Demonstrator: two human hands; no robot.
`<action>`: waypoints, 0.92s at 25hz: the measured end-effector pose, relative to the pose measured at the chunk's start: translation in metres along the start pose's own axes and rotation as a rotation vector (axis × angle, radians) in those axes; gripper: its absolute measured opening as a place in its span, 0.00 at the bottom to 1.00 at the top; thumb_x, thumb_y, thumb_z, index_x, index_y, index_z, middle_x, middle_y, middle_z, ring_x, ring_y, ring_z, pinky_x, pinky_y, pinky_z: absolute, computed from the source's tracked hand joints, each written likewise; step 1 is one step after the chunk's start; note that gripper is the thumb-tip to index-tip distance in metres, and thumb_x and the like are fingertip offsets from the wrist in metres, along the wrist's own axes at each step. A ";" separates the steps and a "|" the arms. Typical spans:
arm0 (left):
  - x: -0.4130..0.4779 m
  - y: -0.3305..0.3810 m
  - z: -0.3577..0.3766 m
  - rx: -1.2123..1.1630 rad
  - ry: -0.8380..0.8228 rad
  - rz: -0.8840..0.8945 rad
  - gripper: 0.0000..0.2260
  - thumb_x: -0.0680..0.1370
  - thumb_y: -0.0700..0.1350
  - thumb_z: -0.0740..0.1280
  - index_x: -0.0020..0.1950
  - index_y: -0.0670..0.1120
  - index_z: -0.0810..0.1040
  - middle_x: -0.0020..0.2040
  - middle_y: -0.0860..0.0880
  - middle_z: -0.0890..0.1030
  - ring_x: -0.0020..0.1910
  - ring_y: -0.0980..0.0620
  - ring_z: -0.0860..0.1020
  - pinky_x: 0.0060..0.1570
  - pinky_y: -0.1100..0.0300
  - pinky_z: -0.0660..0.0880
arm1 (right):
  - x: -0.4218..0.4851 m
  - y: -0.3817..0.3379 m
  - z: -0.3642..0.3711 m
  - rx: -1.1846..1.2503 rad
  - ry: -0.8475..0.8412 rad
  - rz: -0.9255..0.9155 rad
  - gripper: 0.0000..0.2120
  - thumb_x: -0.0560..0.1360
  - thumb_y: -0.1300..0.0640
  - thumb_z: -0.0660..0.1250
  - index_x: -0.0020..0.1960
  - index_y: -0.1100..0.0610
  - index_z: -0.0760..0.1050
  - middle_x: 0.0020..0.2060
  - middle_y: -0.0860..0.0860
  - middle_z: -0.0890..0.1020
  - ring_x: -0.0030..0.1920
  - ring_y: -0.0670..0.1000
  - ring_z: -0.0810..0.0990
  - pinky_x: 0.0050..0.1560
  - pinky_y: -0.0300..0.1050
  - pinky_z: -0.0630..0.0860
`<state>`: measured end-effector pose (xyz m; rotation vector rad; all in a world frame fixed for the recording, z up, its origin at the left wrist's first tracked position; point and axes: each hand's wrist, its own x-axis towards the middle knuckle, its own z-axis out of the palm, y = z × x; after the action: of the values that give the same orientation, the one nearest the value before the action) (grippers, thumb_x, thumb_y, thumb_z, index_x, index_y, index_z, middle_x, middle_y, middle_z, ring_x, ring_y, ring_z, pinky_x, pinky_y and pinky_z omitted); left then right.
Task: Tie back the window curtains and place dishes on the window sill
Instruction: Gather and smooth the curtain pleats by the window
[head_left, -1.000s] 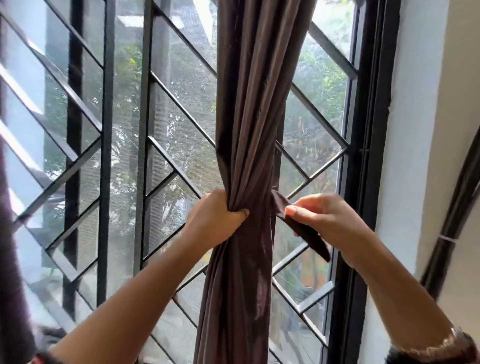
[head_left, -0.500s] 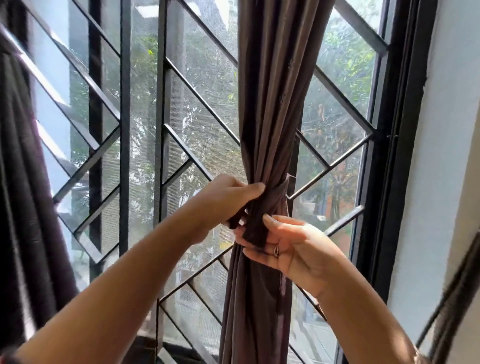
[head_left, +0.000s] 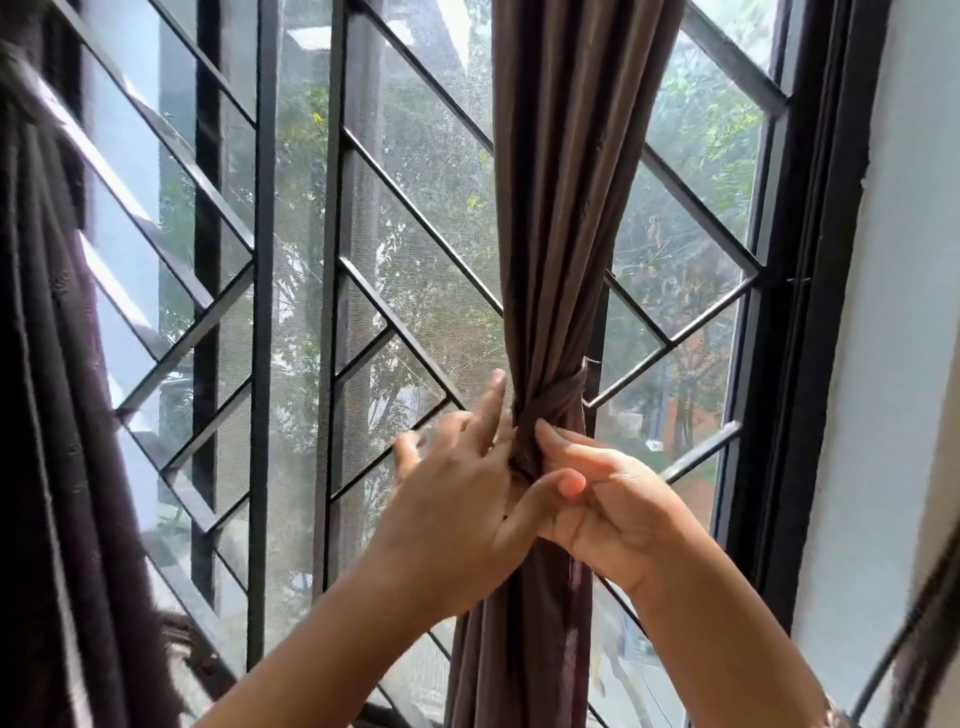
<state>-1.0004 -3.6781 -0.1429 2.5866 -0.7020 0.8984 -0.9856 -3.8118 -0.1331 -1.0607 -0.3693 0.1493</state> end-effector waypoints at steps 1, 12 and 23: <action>-0.001 0.000 -0.004 -0.053 0.069 -0.007 0.43 0.65 0.75 0.32 0.71 0.58 0.63 0.76 0.54 0.54 0.70 0.54 0.59 0.68 0.40 0.57 | -0.001 0.001 0.000 -0.020 0.010 -0.020 0.08 0.63 0.58 0.68 0.38 0.61 0.83 0.35 0.57 0.82 0.35 0.53 0.82 0.41 0.49 0.80; 0.023 0.018 -0.022 -0.187 0.157 0.144 0.20 0.69 0.51 0.72 0.59 0.47 0.76 0.51 0.52 0.78 0.45 0.58 0.72 0.45 0.66 0.65 | -0.019 0.007 -0.010 -0.295 0.010 -0.260 0.09 0.67 0.54 0.66 0.30 0.56 0.78 0.30 0.52 0.79 0.33 0.46 0.80 0.43 0.42 0.78; 0.029 0.025 -0.027 -0.306 0.190 0.099 0.11 0.73 0.33 0.65 0.52 0.44 0.82 0.44 0.56 0.76 0.46 0.53 0.76 0.52 0.60 0.72 | -0.046 0.017 -0.021 -0.870 0.352 -0.724 0.13 0.66 0.68 0.73 0.42 0.51 0.78 0.29 0.50 0.80 0.31 0.49 0.77 0.35 0.34 0.72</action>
<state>-1.0072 -3.6967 -0.1011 2.1844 -0.8457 0.9673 -1.0200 -3.8343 -0.1671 -1.6940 -0.4868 -0.9112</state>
